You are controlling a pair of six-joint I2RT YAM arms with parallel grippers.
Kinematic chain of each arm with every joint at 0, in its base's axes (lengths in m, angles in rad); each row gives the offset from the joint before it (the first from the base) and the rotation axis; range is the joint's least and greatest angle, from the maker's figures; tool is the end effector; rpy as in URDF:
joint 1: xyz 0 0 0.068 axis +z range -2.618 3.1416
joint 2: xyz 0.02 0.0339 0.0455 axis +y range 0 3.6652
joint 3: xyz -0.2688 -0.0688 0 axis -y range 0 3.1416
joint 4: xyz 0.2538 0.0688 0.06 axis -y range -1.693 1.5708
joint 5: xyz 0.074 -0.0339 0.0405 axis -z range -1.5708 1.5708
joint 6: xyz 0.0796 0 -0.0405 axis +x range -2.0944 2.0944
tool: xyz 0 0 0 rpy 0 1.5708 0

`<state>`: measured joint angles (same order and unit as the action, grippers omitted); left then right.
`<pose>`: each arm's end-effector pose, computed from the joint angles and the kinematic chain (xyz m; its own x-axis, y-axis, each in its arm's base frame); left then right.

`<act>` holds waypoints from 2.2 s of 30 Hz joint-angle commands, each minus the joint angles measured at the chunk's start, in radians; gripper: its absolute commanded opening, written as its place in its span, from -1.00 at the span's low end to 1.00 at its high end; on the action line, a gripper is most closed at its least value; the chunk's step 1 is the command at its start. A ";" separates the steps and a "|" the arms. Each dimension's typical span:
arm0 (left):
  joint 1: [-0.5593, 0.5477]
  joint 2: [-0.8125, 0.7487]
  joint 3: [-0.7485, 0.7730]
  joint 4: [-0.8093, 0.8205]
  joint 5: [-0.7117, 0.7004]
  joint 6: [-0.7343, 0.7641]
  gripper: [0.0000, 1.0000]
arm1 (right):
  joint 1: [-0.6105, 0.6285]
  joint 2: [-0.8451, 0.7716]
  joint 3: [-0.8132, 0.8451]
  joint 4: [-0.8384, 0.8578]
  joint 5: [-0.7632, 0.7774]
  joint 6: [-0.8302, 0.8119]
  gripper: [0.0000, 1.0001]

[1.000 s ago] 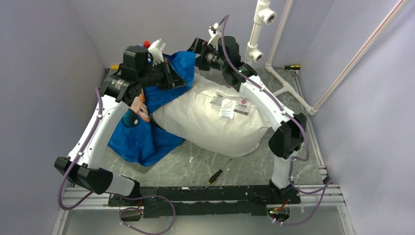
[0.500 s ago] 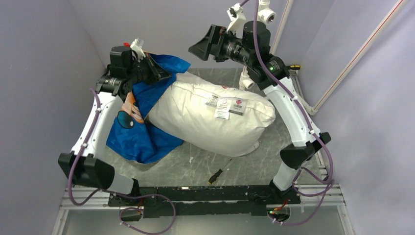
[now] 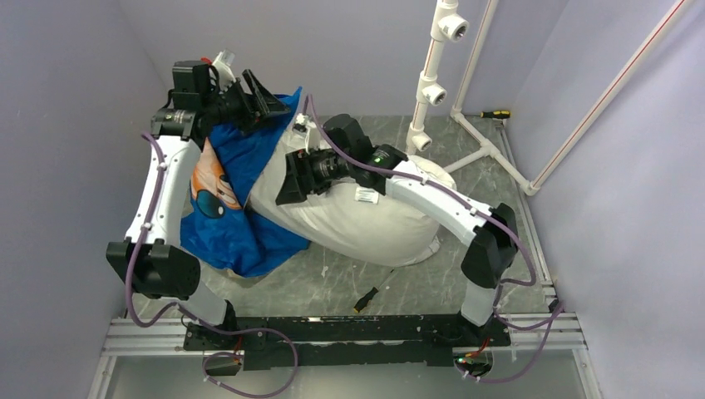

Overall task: Put the pillow into the pillowcase
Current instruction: Stuff the pillow into the pillowcase.

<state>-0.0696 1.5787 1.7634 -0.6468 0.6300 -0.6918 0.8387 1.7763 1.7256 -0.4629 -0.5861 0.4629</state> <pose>0.3802 -0.0735 0.4262 -0.7139 -0.4669 -0.5218 0.1647 0.6123 -0.7733 0.2704 0.3668 0.3548 -0.7143 -0.2383 -0.6580 -0.6959 0.3408 0.6321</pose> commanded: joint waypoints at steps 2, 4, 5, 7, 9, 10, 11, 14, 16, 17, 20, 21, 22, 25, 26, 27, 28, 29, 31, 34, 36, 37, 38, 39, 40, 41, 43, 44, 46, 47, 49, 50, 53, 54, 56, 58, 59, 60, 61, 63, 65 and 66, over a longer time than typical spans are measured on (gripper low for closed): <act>0.021 -0.119 0.107 -0.219 -0.136 0.150 0.71 | -0.074 0.116 0.079 0.116 0.144 -0.014 0.56; 0.020 -0.160 0.104 -0.310 -0.219 0.190 0.77 | -0.116 0.178 0.158 0.115 0.163 0.010 0.56; 0.020 -0.187 0.090 -0.366 -0.262 0.205 0.78 | -0.136 0.221 0.201 0.110 0.161 0.019 0.56; 0.021 -0.232 0.028 -0.423 -0.340 0.221 0.79 | -0.171 0.280 0.292 0.067 0.164 0.028 0.56; 0.021 -0.279 -0.065 -0.436 -0.360 0.229 0.79 | -0.197 0.317 0.351 0.036 0.157 0.029 0.56; 0.021 -0.299 -0.123 -0.420 -0.354 0.233 0.78 | -0.208 0.327 0.366 0.030 0.157 0.035 0.56; 0.020 -0.318 -0.202 -0.395 -0.347 0.238 0.76 | -0.216 0.332 0.371 0.030 0.146 0.040 0.56; 0.014 -0.353 -0.337 -0.245 -0.323 0.274 0.68 | -0.236 0.323 0.352 0.035 0.125 0.059 0.56; -0.013 -0.348 -0.372 -0.142 -0.363 0.323 0.67 | -0.242 0.308 0.323 0.051 0.109 0.074 0.55; -0.033 -0.336 -0.374 -0.098 -0.400 0.364 0.67 | -0.246 0.305 0.315 0.052 0.102 0.078 0.55; -0.087 -0.276 -0.358 0.003 -0.514 0.476 0.69 | -0.255 0.298 0.313 0.043 0.080 0.081 0.55; -0.093 -0.251 -0.350 0.024 -0.531 0.505 0.68 | -0.257 0.297 0.311 0.043 0.073 0.082 0.55; -0.098 -0.223 -0.338 0.035 -0.560 0.531 0.66 | -0.260 0.294 0.308 0.045 0.065 0.086 0.55; -0.101 -0.135 -0.316 0.079 -0.644 0.591 0.59 | -0.265 0.286 0.296 0.051 0.048 0.096 0.55; -0.101 -0.112 -0.310 0.093 -0.685 0.605 0.55 | -0.267 0.283 0.293 0.053 0.041 0.098 0.55; -0.101 -0.088 -0.303 0.106 -0.710 0.618 0.51 | -0.268 0.281 0.288 0.054 0.037 0.102 0.54; -0.101 -0.062 -0.286 0.114 -0.742 0.627 0.45 | -0.268 0.280 0.285 0.057 0.032 0.104 0.54; -0.101 -0.041 -0.275 0.117 -0.782 0.628 0.33 | -0.270 0.279 0.283 0.058 0.027 0.105 0.54; -0.101 -0.001 -0.232 0.125 -0.851 0.630 -0.18 | -0.270 0.281 0.285 0.055 0.020 0.106 0.54; -0.101 0.021 -0.188 0.168 -0.863 0.676 -0.94 | -0.271 0.288 0.291 0.054 0.011 0.108 0.54; -0.101 0.013 -0.145 0.159 -0.809 0.728 -1.00 | -0.273 0.295 0.302 0.055 0.005 0.111 0.53; -0.101 0.003 -0.123 0.140 -0.759 0.739 -1.00 | -0.276 0.299 0.309 0.056 0.000 0.115 0.53; -0.101 -0.012 -0.103 0.120 -0.714 0.738 -1.00 | -0.278 0.303 0.317 0.059 -0.009 0.122 0.53; -0.101 -0.030 -0.085 0.096 -0.659 0.727 -1.00 | -0.280 0.308 0.325 0.065 -0.015 0.129 0.52; -0.102 -0.049 -0.066 0.070 -0.598 0.710 -1.00 | -0.282 0.311 0.333 0.073 -0.023 0.137 0.52; -0.105 -0.068 -0.049 0.038 -0.529 0.699 -1.00 | -0.284 0.315 0.344 0.084 -0.030 0.147 0.52; -0.125 -0.108 -0.021 -0.018 -0.379 0.629 -1.00 | -0.287 0.328 0.366 0.098 -0.044 0.165 0.51; -0.155 -0.129 -0.015 -0.027 -0.318 0.609 -1.00 | -0.288 0.340 0.382 0.098 -0.049 0.171 0.50; -0.210 -0.167 -0.012 -0.013 -0.186 0.560 -1.00 | -0.288 0.357 0.409 0.092 -0.055 0.175 0.49; -0.236 -0.186 -0.010 0.005 -0.131 0.524 -1.00 | -0.288 0.364 0.417 0.090 -0.057 0.177 0.49; -0.275 -0.205 -0.014 0.082 -0.003 0.439 -1.00 | -0.289 0.371 0.422 0.095 -0.059 0.181 0.49; -0.284 -0.214 -0.024 0.136 0.051 0.378 -1.00 | -0.289 0.373 0.423 0.096 -0.061 0.183 0.49; -0.287 -0.242 -0.099 0.263 0.110 0.249 -1.00 | -0.293 0.369 0.443 0.070 -0.059 0.172 0.52; -0.286 -0.251 -0.139 0.264 0.093 0.243 -1.00 | -0.297 0.365 0.461 0.042 -0.053 0.161 0.55; -0.286 -0.261 -0.171 0.206 -0.018 0.258 -1.00 | -0.309 0.342 0.495 -0.036 -0.033 0.133 0.61; -0.283 -0.267 -0.190 0.142 -0.144 0.272 -1.00 | -0.321 0.308 0.533 -0.143 -0.008 0.103 0.69; -0.283 -0.270 -0.197 0.108 -0.217 0.268 -1.00 | -0.323 0.285 0.551 -0.200 0.007 0.086 0.73; -0.282 -0.276 -0.204 0.072 -0.288 0.269 -1.00 | -0.325 0.261 0.562 -0.259 0.016 0.073 0.76; -0.282 -0.283 -0.218 0.056 -0.335 0.274 -1.00 | -0.326 0.235 0.567 -0.310 0.021 0.063 0.79; -0.279 -0.318 -0.262 0.046 -0.420 0.277 -1.00 | -0.325 0.175 0.550 -0.394 0.022 0.048 0.84; -0.272 -0.369 -0.331 0.069 -0.473 0.291 -1.00 | -0.325 0.090 0.510 -0.469 0.029 0.033 0.89; -0.269 -0.395 -0.366 0.079 -0.495 0.298 -1.00 | -0.325 0.053 0.493 -0.509 0.043 0.018 0.92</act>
<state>-0.3347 1.3148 1.4719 -0.6170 0.2638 -0.3870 0.5312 2.0338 2.2345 -0.7238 -0.6018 0.5514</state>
